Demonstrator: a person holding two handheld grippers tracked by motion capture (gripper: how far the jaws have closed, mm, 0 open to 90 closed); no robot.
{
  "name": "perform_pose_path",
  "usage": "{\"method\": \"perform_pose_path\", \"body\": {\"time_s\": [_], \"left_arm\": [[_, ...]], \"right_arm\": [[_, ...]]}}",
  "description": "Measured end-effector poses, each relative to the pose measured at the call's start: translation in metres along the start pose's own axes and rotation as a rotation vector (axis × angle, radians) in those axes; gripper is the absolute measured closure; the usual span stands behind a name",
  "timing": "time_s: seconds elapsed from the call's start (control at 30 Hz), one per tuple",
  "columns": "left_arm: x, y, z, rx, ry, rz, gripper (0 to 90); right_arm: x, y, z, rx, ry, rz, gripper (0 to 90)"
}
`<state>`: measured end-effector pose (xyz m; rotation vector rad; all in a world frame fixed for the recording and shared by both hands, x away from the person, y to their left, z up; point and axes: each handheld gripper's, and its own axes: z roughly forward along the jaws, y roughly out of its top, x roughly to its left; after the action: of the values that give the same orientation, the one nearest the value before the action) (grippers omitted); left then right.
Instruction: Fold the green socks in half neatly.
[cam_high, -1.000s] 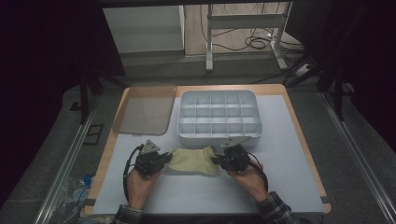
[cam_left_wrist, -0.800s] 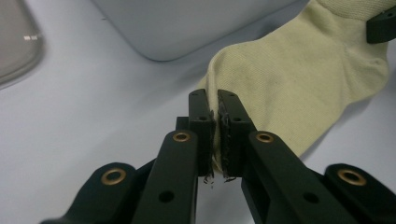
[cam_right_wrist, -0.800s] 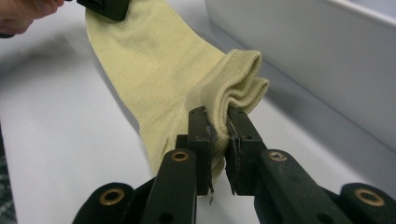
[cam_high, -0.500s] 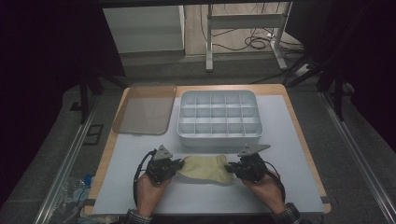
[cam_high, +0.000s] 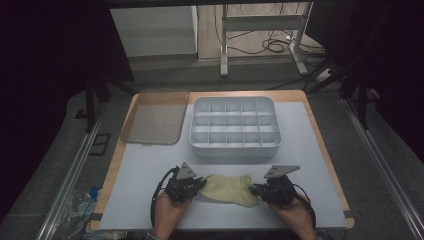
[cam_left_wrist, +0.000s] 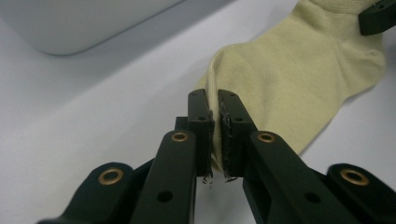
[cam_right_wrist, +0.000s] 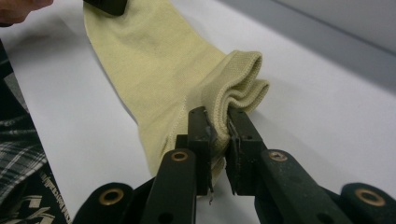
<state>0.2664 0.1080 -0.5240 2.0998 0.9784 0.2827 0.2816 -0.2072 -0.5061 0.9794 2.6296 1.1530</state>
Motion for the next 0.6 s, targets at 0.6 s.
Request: {"method": "perform_pose_path", "body": {"time_s": [0.6], "left_arm": [[0.003,-0.010,0.013,0.014,0.049,-0.003,65.6]], "right_arm": [[-0.009,-0.009,0.000,0.011,-0.083,-0.030,67.5]]}}
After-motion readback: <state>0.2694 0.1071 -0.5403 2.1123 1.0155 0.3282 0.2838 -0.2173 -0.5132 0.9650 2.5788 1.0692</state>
